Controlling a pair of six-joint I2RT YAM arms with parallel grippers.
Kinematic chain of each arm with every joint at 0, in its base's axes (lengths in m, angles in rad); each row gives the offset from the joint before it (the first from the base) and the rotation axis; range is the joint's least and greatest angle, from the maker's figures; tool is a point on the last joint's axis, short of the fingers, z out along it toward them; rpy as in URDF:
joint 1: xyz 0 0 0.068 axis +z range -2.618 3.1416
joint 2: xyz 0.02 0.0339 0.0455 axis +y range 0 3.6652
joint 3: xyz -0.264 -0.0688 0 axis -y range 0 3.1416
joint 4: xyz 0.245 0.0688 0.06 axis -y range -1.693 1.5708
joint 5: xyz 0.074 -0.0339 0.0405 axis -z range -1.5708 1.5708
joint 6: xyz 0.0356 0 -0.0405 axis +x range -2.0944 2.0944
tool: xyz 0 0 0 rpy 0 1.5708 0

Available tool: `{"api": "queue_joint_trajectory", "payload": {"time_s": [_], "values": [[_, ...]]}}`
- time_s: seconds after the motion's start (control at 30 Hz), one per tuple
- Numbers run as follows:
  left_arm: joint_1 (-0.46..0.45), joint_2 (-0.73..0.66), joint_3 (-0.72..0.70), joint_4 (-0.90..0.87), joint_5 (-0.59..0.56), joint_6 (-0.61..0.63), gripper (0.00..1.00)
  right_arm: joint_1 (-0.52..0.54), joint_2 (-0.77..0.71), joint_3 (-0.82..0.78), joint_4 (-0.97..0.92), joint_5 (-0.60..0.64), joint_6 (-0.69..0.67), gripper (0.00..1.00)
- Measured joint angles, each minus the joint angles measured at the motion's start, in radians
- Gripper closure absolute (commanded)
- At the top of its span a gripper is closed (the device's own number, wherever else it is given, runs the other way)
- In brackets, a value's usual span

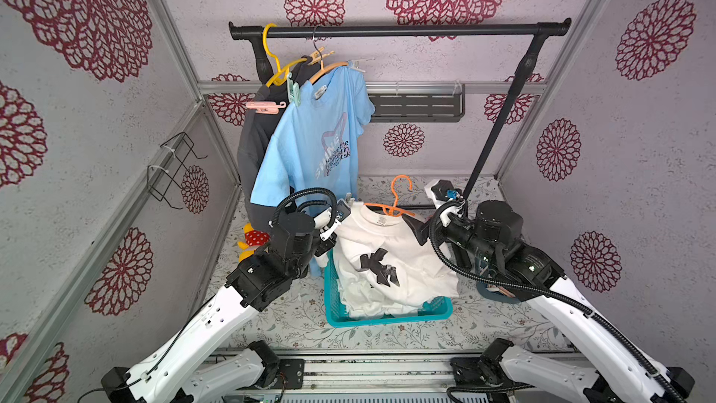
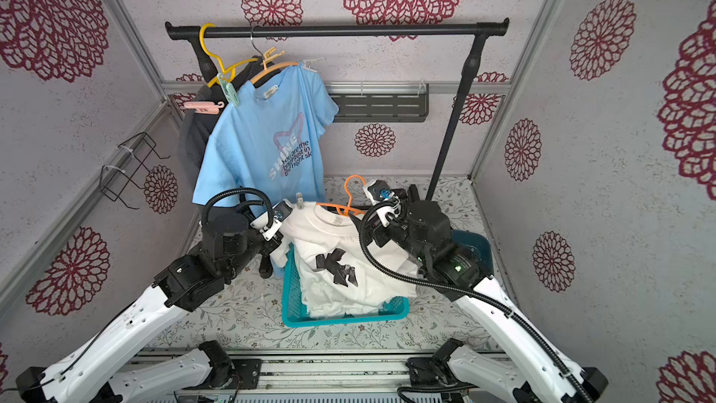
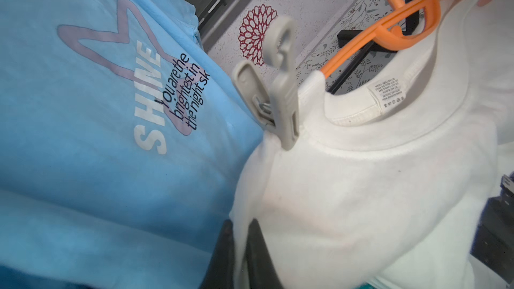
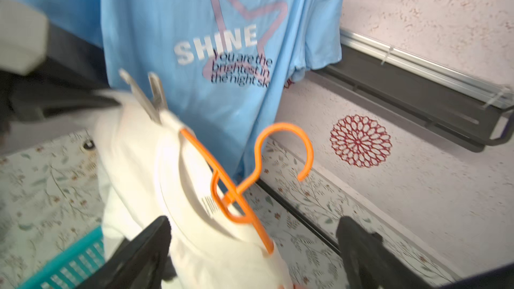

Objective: Use clothespins to secure the t-shirt on both sides of the hanger
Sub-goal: Clamp the T-shirt on the hanger, then hang the hanger on the clothesline.

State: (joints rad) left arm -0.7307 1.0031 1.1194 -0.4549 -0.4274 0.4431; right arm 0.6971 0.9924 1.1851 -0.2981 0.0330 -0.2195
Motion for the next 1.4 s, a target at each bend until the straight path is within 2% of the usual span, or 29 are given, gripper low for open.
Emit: {"api": "queue_joint_trajectory", "payload": {"time_s": [0.3, 0.67, 1.27, 1.4], "values": [[-0.021, -0.015, 0.013, -0.011, -0.015, -0.014, 1.0, 0.004, 0.034, -0.055, -0.087, 0.079, -0.209, 0.34], [-0.049, -0.008, 0.035, -0.038, -0.039, -0.009, 1.0, 0.05, 0.148, -0.001, -0.066, 0.154, -0.327, 0.45], [-0.08, 0.019, 0.069, -0.061, -0.053, -0.011, 1.0, 0.078, 0.271, 0.089, -0.034, 0.188, -0.393, 0.48], [-0.082, 0.019, 0.074, -0.067, -0.055, -0.022, 1.0, 0.079, 0.293, 0.095, -0.012, 0.195, -0.393, 0.59]]}}
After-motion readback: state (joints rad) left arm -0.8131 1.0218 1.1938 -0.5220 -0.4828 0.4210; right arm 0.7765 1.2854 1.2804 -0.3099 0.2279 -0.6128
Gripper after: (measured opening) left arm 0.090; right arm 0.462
